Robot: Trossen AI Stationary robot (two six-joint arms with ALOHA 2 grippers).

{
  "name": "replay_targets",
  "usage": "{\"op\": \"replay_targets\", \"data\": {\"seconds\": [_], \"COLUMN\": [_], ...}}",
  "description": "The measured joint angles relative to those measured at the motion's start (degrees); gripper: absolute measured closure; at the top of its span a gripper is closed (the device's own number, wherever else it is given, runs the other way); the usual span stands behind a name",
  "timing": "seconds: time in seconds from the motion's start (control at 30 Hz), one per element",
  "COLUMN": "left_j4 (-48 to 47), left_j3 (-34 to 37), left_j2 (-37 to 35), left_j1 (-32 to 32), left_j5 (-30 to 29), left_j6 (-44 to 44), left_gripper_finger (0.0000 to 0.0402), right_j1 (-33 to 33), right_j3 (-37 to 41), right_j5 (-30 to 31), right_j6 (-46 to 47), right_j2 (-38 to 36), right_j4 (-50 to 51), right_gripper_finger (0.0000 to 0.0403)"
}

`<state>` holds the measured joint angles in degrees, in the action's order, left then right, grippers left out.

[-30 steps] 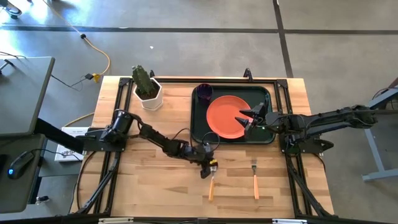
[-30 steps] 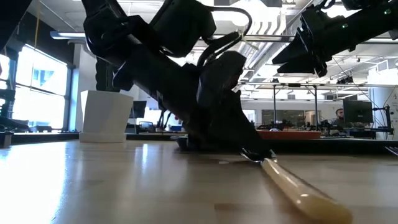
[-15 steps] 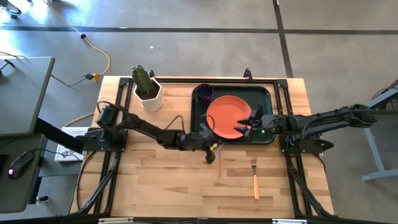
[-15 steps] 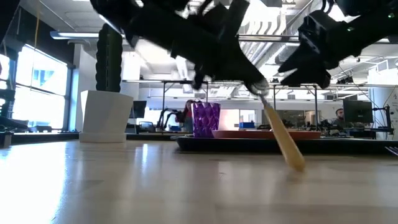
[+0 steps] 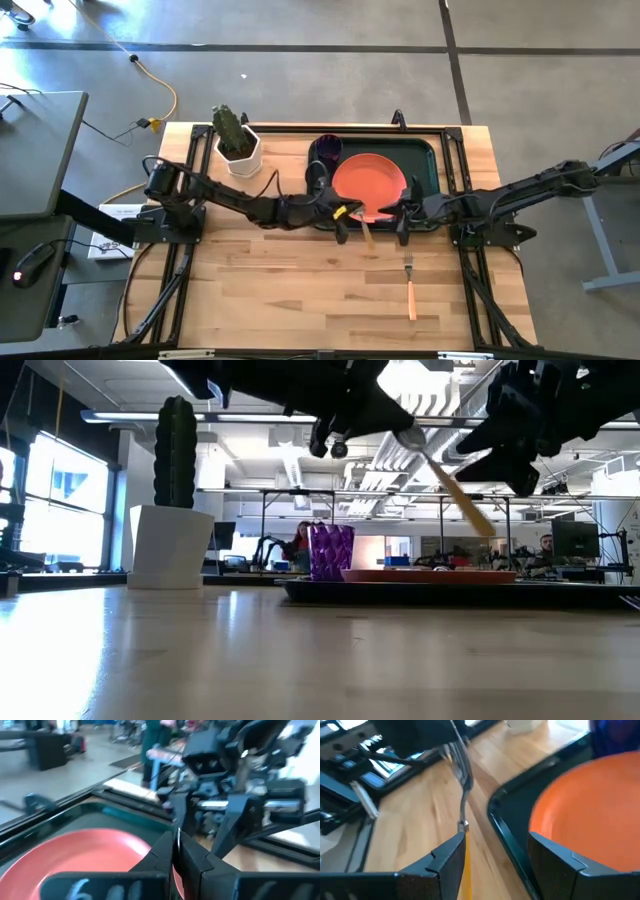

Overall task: Pick and place plate/cup/fork/spoon on tray
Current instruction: Put the yellow spoon on the black tray to the right of the orange plate

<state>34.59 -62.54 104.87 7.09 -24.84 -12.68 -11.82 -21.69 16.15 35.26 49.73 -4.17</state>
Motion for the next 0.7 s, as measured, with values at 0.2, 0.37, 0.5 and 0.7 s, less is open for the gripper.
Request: {"op": "replay_targets", "data": {"seconds": [0.2,0.37,0.5,0.7], "left_j4": [3.3,5.0,7.9,7.8], "left_j3": [-0.1,-0.2,-0.1,-0.2], "left_j2": [-0.1,0.9,2.0,2.2], "left_j1": [-0.5,-0.8,-1.3,-1.6], "left_j5": [5.1,3.2,2.9,2.9], "left_j6": [2.4,1.8,0.8,0.8], "left_gripper_finger": [0.0396,0.0396,0.0396,0.0396], "right_j1": [-0.2,-0.2,-0.1,-0.1], "right_j3": [0.0,0.0,0.0,0.0], "right_j5": [-2.5,-2.3,0.2,0.0], "right_j6": [-2.6,-4.2,-5.7,-7.2], "right_j2": [-1.0,-0.2,2.4,4.8], "right_j4": [-1.0,-2.6,-6.6,-10.3], "right_gripper_finger": [0.0199,0.0199,0.0199,0.0207]}}
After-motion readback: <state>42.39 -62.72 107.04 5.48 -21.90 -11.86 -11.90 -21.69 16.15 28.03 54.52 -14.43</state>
